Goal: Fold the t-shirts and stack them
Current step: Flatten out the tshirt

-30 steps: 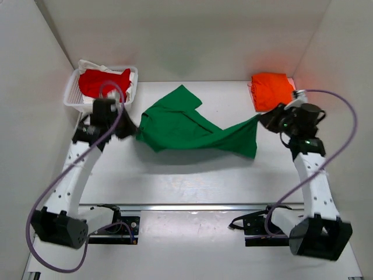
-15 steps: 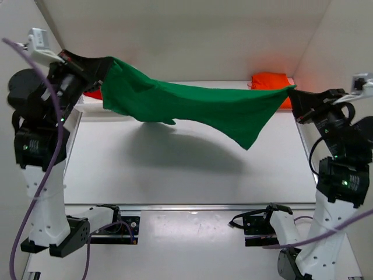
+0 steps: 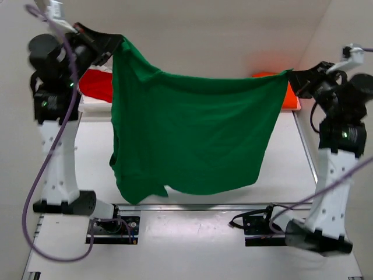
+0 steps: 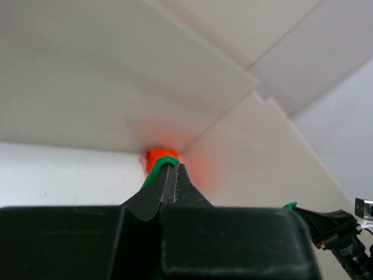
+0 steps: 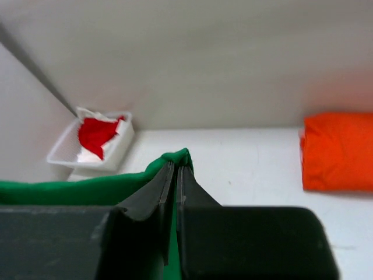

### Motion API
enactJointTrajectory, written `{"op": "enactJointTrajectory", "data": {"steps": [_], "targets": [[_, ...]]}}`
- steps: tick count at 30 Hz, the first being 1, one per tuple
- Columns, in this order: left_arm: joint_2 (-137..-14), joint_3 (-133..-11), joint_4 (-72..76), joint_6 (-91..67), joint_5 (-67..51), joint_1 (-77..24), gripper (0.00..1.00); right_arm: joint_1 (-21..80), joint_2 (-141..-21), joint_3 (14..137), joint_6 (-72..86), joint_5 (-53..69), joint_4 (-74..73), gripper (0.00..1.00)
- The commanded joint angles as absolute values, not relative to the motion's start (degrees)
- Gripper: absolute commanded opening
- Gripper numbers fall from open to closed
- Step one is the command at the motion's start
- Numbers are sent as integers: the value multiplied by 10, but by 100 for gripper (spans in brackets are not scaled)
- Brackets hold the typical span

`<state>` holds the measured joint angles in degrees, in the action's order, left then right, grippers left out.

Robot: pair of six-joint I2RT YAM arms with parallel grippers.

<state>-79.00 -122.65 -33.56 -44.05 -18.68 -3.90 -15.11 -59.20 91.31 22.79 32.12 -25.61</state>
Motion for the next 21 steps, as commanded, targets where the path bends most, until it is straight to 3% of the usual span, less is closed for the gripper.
{"op": "enactJointTrajectory", "data": {"steps": [1, 6, 12, 17, 21], "targets": [[-852, -1203, -312, -452, -226, -19, 0, -152, -651, 909, 201, 313, -228, 0], [-913, -1222, -287, -446, -231, 0, 0, -159, -714, 924, 181, 304, -187, 0], [-1024, -1385, -294, -461, -270, 35, 0, -134, -841, 1091, 144, 275, -234, 0], [-1013, -1368, -245, -476, -290, 45, 0, -144, -914, 1196, 153, 285, -246, 0], [-990, -1337, -258, -460, -301, 31, 0, -154, -910, 1164, 142, 289, -247, 0]]}}
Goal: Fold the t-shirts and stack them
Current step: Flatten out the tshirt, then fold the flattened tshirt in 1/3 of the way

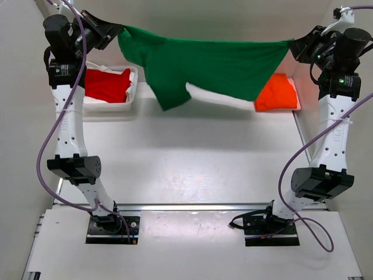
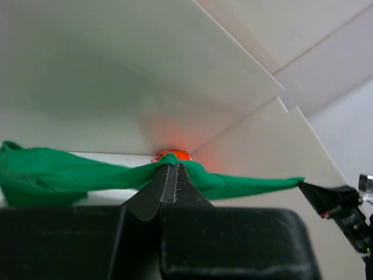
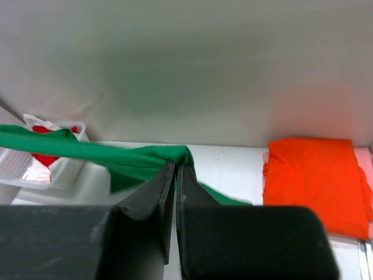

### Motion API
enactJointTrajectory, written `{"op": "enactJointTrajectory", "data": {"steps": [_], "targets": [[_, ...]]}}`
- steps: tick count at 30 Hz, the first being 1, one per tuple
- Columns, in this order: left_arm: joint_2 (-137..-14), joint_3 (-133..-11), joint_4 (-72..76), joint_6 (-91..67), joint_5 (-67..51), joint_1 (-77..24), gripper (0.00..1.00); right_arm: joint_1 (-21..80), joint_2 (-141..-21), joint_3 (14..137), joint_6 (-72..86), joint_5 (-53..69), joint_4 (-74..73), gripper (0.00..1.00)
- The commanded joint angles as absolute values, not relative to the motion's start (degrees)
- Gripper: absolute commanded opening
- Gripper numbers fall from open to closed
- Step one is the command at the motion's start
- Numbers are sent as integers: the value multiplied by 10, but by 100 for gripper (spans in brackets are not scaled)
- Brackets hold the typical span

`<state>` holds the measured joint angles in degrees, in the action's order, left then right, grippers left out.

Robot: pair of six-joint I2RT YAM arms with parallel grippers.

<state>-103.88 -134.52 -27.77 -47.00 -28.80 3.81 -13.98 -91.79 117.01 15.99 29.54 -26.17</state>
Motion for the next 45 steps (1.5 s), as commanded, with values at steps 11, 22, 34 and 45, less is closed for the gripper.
{"op": "enactJointTrajectory", "data": {"steps": [11, 22, 34, 45], "targets": [[-710, -814, -233, -368, -259, -44, 0, -162, -709, 743, 120, 283, -190, 0], [-439, -455, -357, -346, -220, -110, 0, -66, -542, 462, 151, 175, -405, 0], [-341, -333, -439, -380, -154, -125, 0, -24, -436, 357, 228, 182, -508, 0], [-423, -346, -338, -365, -114, -84, 0, -107, -520, 377, 162, 194, -449, 0]]}}
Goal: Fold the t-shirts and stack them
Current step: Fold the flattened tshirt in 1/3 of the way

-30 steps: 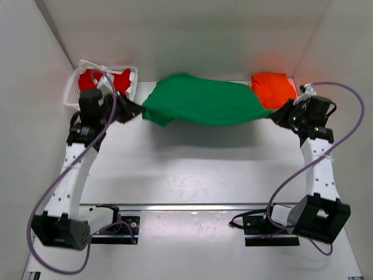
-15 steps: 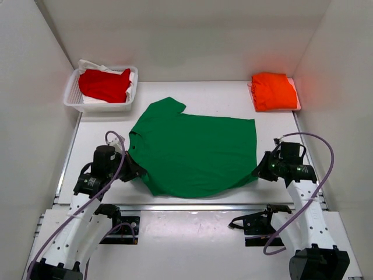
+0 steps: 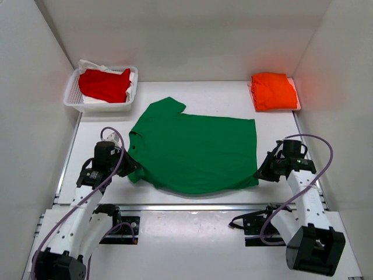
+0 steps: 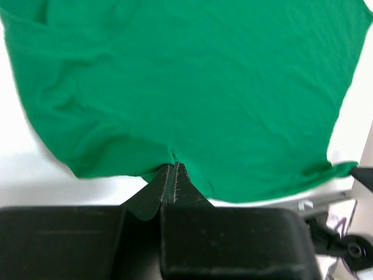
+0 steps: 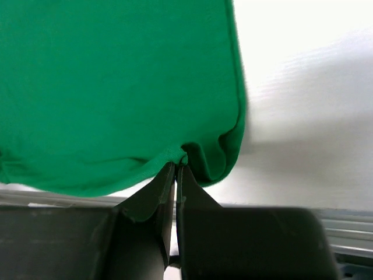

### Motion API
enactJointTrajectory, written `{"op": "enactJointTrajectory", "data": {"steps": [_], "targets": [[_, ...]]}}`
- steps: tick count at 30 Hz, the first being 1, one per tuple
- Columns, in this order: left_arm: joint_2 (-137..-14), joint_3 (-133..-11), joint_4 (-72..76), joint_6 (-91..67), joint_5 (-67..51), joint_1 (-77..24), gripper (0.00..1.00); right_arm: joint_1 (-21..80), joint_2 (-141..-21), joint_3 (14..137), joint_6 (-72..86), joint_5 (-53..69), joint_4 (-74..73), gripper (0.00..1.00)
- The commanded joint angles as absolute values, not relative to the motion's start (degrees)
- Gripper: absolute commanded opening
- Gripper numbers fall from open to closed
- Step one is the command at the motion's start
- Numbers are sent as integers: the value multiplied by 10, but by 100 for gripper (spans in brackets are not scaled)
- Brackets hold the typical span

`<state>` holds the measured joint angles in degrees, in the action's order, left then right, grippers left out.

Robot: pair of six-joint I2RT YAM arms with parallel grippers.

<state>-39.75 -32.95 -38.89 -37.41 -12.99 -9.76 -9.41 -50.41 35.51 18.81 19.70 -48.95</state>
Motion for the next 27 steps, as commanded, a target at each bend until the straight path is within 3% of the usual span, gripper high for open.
{"op": "enactJointTrajectory", "data": {"steps": [1, 27], "targets": [[-439, -354, -324, -357, -111, -78, 0, -111, -530, 377, 157, 198, -445, 0], [-674, -426, -176, -326, -84, -40, 0, -123, -734, 439, 170, 201, -283, 0]]}}
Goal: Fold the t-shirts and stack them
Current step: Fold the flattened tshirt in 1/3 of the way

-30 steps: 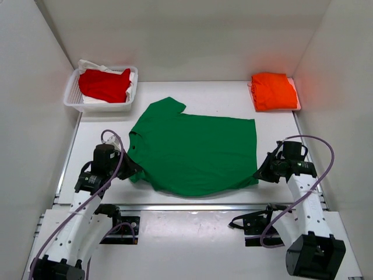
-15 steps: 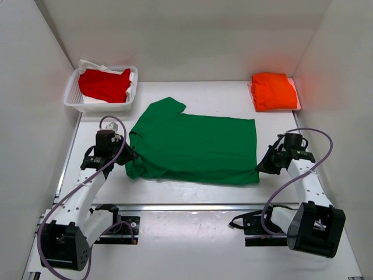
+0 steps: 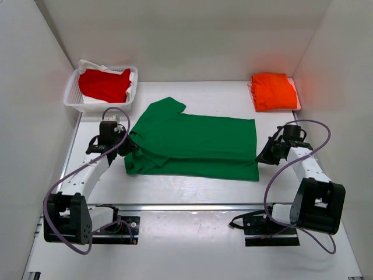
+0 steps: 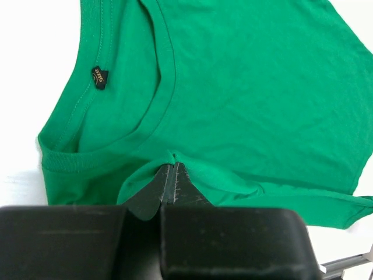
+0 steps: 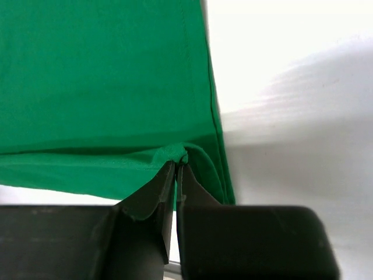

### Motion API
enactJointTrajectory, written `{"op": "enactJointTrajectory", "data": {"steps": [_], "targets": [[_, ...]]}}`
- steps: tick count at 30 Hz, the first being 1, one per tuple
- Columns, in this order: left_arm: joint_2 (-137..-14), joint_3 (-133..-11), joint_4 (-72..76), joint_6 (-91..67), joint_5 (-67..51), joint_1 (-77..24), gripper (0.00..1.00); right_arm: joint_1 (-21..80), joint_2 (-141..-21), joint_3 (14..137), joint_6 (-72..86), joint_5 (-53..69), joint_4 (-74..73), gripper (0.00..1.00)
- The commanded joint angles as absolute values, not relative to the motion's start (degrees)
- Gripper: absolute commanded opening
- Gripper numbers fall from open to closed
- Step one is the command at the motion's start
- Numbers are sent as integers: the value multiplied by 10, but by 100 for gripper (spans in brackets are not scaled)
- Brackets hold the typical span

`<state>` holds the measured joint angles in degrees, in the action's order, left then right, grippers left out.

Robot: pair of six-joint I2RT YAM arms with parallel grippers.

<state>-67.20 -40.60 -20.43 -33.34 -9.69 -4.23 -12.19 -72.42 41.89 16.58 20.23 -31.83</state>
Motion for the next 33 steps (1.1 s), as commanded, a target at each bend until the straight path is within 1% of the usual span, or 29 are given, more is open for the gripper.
{"op": "enactJointTrajectory", "data": {"steps": [1, 2, 3, 4, 5, 6, 8, 9, 11, 13, 14, 15, 18, 20, 23, 25, 28, 31, 33], "targets": [[-676, -422, -174, -329, -85, -40, 0, -124, -743, 439, 164, 200, -277, 0], [-678, -417, -168, -329, -84, -36, 0, -122, -747, 438, 170, 203, -267, 5], [-679, -413, -160, -336, -86, -33, 15, -122, -751, 440, 169, 200, -262, 16], [-681, -409, -142, -337, -85, -26, 25, -121, -753, 444, 170, 197, -259, 21], [-681, -407, -135, -340, -95, -25, 41, -120, -753, 442, 171, 189, -252, 30], [-679, -409, -126, -349, -96, -19, 55, -120, -751, 445, 175, 184, -245, 35], [-676, -432, -129, -353, -87, -12, 69, -117, -738, 453, 185, 149, -242, 50], [-675, -441, -137, -352, -83, -10, 73, -115, -734, 460, 187, 134, -242, 52], [-671, -467, -165, -340, -75, -17, 74, -108, -708, 464, 188, 109, -248, 52], [-660, -480, -206, -323, -79, -34, 72, -98, -694, 460, 185, 116, -246, 50], [-658, -475, -216, -315, -82, -39, 68, -81, -689, 456, 186, 129, -245, 48], [-657, -472, -232, -312, -87, -50, 66, -62, -692, 447, 191, 135, -240, 48], [-681, -439, -263, -303, -108, -67, 64, -8, -700, 424, 214, 147, -216, 47], [-709, -405, -272, -298, -90, -89, 64, 21, -709, 409, 231, 150, -200, 48], [-724, -372, -272, -304, -49, -108, 62, 60, -729, 385, 249, 161, -165, 48], [-725, -356, -272, -308, -24, -111, 61, 84, -743, 379, 258, 156, -168, 48], [-734, -360, -316, -296, -9, -114, 61, 93, -745, 362, 262, 149, -188, 48], [-736, -370, -366, -279, -2, -120, 58, 72, -730, 339, 261, 170, -210, 48], [-734, -366, -392, -264, -1, -124, 57, 68, -723, 334, 262, 170, -235, 49]]}}
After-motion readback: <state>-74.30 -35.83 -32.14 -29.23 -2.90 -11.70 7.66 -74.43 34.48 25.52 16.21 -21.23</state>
